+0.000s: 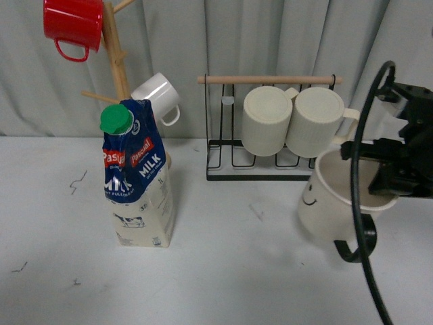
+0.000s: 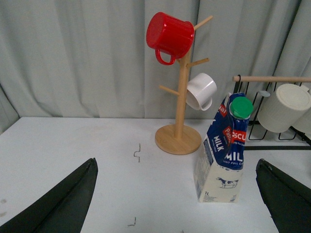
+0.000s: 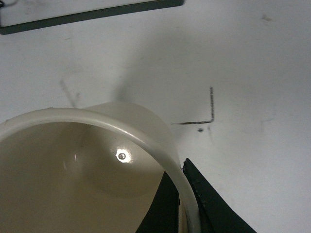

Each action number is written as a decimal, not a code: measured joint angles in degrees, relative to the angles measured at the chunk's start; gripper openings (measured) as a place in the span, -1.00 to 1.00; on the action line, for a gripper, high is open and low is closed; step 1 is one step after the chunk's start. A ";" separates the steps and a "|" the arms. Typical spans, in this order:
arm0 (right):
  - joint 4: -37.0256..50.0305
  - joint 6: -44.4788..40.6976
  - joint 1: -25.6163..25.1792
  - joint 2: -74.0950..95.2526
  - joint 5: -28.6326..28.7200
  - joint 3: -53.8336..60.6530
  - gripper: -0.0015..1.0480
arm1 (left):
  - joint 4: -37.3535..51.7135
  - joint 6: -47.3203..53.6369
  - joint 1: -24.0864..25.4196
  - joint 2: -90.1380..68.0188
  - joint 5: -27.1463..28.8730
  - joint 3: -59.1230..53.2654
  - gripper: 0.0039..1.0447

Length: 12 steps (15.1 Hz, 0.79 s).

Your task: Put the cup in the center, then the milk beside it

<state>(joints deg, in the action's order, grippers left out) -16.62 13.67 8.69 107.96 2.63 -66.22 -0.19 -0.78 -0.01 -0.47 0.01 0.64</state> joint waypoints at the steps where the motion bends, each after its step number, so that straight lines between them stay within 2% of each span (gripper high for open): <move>1: 0.39 0.61 1.62 0.39 0.13 -0.22 -0.94 | -0.02 -0.02 0.00 0.00 0.00 0.00 0.88; 12: 0.92 6.12 6.01 8.81 -0.96 -4.76 -0.94 | -0.02 0.00 0.00 0.00 -0.02 0.00 0.88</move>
<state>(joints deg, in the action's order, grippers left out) -15.70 19.79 14.70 116.77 1.67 -70.98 -0.21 -0.78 -0.01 -0.47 -0.01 0.64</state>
